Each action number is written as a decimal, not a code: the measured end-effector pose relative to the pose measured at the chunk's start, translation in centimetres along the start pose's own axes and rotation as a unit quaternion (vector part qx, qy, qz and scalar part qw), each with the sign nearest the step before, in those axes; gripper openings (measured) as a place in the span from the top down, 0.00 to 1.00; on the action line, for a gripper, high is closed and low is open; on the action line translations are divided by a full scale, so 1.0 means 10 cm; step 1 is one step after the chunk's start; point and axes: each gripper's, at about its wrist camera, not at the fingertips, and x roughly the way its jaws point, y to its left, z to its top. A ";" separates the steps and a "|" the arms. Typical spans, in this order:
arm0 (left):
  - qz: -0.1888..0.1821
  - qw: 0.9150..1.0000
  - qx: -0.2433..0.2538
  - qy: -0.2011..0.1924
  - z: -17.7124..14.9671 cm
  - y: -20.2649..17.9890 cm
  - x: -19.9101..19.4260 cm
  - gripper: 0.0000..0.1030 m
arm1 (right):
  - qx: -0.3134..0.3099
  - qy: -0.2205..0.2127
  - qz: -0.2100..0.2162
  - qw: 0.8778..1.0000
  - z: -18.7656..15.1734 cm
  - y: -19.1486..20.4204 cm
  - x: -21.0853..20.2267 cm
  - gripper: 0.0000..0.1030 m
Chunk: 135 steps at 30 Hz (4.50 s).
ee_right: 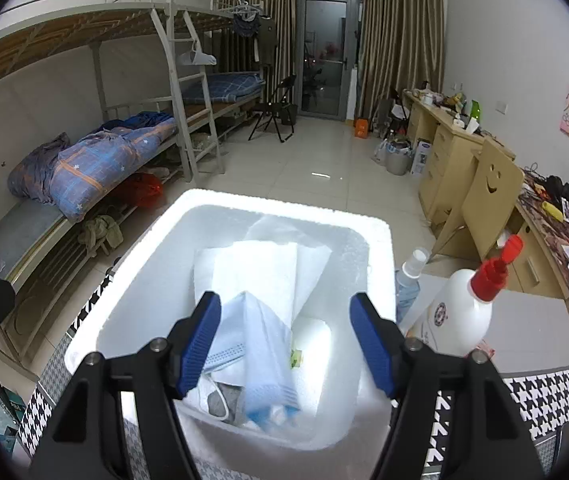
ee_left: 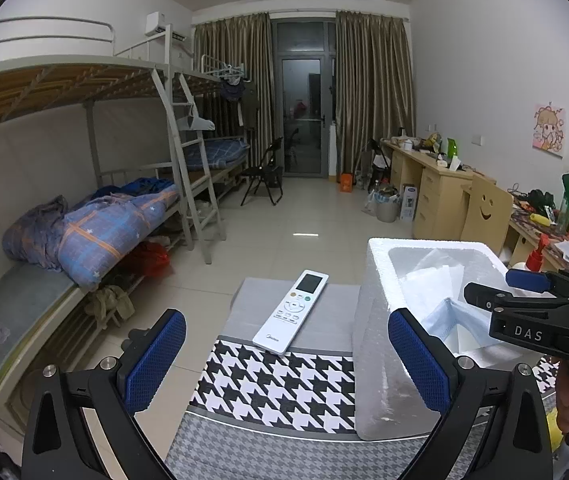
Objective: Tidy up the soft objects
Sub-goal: 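Lower the blue face mask into the foam box and open the right tool, then withdraw both tools from the foam box back over the table, then move the left tool toward the yellow mesh sponge while the right tool approaches the white foam stick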
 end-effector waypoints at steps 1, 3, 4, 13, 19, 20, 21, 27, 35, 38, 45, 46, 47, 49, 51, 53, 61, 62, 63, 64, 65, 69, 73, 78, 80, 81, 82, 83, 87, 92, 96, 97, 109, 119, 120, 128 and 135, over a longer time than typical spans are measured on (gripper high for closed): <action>-0.001 1.000 -0.001 0.001 0.00 0.00 0.00 0.01 | 0.000 -0.001 0.000 1.000 0.00 0.00 -0.01 0.31; -0.002 1.000 -0.002 0.001 0.01 -0.01 -0.01 0.01 | -0.001 -0.002 0.002 1.000 -0.01 0.00 -0.04 0.31; -0.003 1.000 -0.001 0.000 0.01 -0.01 -0.03 0.01 | -0.002 -0.003 0.002 1.000 0.00 0.00 -0.05 0.31; -0.015 1.000 -0.001 -0.007 0.05 -0.06 -0.17 0.01 | -0.008 -0.030 0.005 0.999 -0.02 0.01 -0.35 0.30; -0.029 1.000 0.002 -0.009 0.04 -0.13 -0.30 0.01 | -0.012 -0.056 -0.002 0.998 -0.06 0.03 -0.57 0.16; -0.039 0.999 0.000 -0.005 0.04 -0.13 -0.31 0.01 | -0.011 -0.059 -0.002 0.998 -0.07 0.04 -0.60 0.15; -0.045 0.999 -0.001 -0.002 0.04 -0.13 -0.31 0.01 | -0.009 -0.063 -0.002 0.998 -0.08 0.04 -0.64 0.14; -0.029 0.999 0.010 -0.015 0.02 -0.23 -0.44 0.01 | -0.001 -0.075 0.005 0.997 -0.15 0.01 -0.79 0.13; -0.029 0.999 0.015 -0.024 -0.05 -0.35 -0.58 0.01 | 0.013 -0.091 0.007 0.996 -0.29 -0.08 -0.99 0.13; -0.033 0.999 0.022 -0.026 -0.08 -0.40 -0.62 0.01 | 0.015 -0.091 0.008 0.996 -0.36 -0.11 -1.03 0.13; -0.049 0.997 0.038 -0.042 -0.11 -0.56 -0.79 0.01 | 0.014 -0.099 0.005 0.995 -0.50 -0.15 -1.18 0.13; -0.053 0.997 0.040 -0.045 -0.11 -0.58 -0.82 0.01 | 0.014 -0.101 0.004 0.995 -0.53 -0.16 -1.21 0.13; -0.055 0.996 0.041 -0.048 -0.11 -0.59 -0.84 0.01 | 0.014 -0.103 0.003 0.995 -0.54 -0.16 -1.23 0.13; -0.063 0.996 0.043 -0.051 -0.12 -0.63 -0.88 0.01 | 0.013 -0.108 0.000 0.994 -0.57 -0.18 -1.28 0.13; -0.069 0.995 0.042 -0.052 -0.15 -0.64 -0.92 0.01 | 0.013 -0.111 -0.002 0.994 -0.61 -0.19 -1.33 0.13; -0.073 0.995 0.041 -0.055 -0.16 -0.65 -0.96 0.01 | 0.011 -0.114 -0.002 0.993 -0.64 -0.19 -1.37 0.13; -0.078 0.993 0.047 -0.071 -0.23 -0.69 -1.11 0.01 | 0.017 -0.122 -0.001 0.992 -0.80 -0.22 -1.49 0.13; -0.080 0.993 0.047 -0.072 -0.25 -0.70 -1.13 0.01 | 0.019 -0.124 -0.002 0.992 -0.82 -0.23 -1.51 0.13; -0.081 0.993 0.047 -0.072 -0.27 -0.71 -1.13 0.01 | 0.019 -0.126 -0.003 0.992 -0.83 -0.24 -1.53 0.13; -0.082 0.993 0.047 -0.072 -0.29 -0.71 -1.14 0.01 | 0.019 -0.128 -0.003 0.992 -0.86 -0.24 -1.55 0.13; -0.084 0.993 0.045 -0.072 -0.30 -0.72 -1.15 0.01 | 0.020 -0.130 -0.002 0.991 -0.89 -0.25 -1.57 0.13; -0.089 0.992 0.045 -0.077 -0.35 -0.77 -1.19 0.01 | 0.024 -0.136 -0.006 0.990 -1.00 -0.26 -1.65 0.13; -0.097 0.991 0.044 -0.081 -0.38 -0.80 -1.22 0.01 | 0.027 -0.142 -0.011 0.989 -1.10 -0.30 -1.71 0.13; -0.105 0.989 0.046 -0.092 -0.45 -0.88 -1.30 0.01 | 0.040 -0.144 -0.010 0.989 -1.17 -0.37 -1.76 0.13; -0.114 0.988 0.051 -0.089 -0.47 -0.94 -1.30 0.01 | 0.042 -0.147 -0.016 0.988 -1.20 -0.40 -1.78 0.13; -0.118 0.988 0.052 -0.088 -0.48 -0.96 -1.30 0.01 | 0.043 -0.148 -0.017 0.988 -1.22 -0.41 -1.80 0.13; -0.120 0.988 0.051 -0.088 -0.49 -0.97 -1.30 0.01 | 0.045 -0.149 -0.018 0.988 -1.23 -0.43 -1.81 0.13; -0.123 0.987 0.052 -0.088 -0.50 -1.00 -1.31 0.01 | 0.048 -0.150 -0.021 0.987 -1.25 -0.45 -1.82 0.13; -0.135 0.985 0.055 -0.087 -0.53 -1.05 -1.32 0.01 | 0.055 -0.153 -0.033 0.986 -1.33 -0.51 -1.86 0.13; -0.153 0.983 0.055 -0.085 -0.60 -1.12 -1.31 0.01 | 0.065 -0.155 -0.044 0.985 -1.45 -0.60 -1.88 0.13; -0.170 0.980 0.060 -0.084 -0.67 -1.20 -1.31 0.01 | 0.071 -0.150 -0.056 0.985 -1.57 -0.66 -1.89 0.13; -0.172 0.980 0.063 -0.083 -0.69 -1.23 -1.30 0.01 | 0.072 -0.150 -0.057 0.984 -1.60 -0.68 -1.89 0.13; -0.195 0.975 0.077 -0.076 -0.83 -1.40 -1.29 0.01 | 0.106 -0.140 -0.071 0.982 -1.79 -0.90 -1.90 0.13; -0.216 0.970 0.089 -0.062 -0.95 -1.53 -1.25 0.01 | 0.113 -0.133 -0.087 0.981 -1.88 -0.99 -1.86 0.13; -0.219 0.970 0.090 -0.061 -0.96 -1.53 -1.25 0.01 | 0.114 -0.132 -0.088 0.981 -1.89 -1.00 -1.85 0.13; -0.221 0.970 0.092 -0.045 -1.02 -1.55 -1.17 0.01 | 0.125 -0.116 -0.091 0.981 -1.98 -1.08 -1.77 0.13; -0.233 0.967 0.093 -0.033 -1.04 -1.59 -1.04 0.01 | 0.130 -0.108 -0.094 0.981 -2.07 -1.09 -1.77 0.13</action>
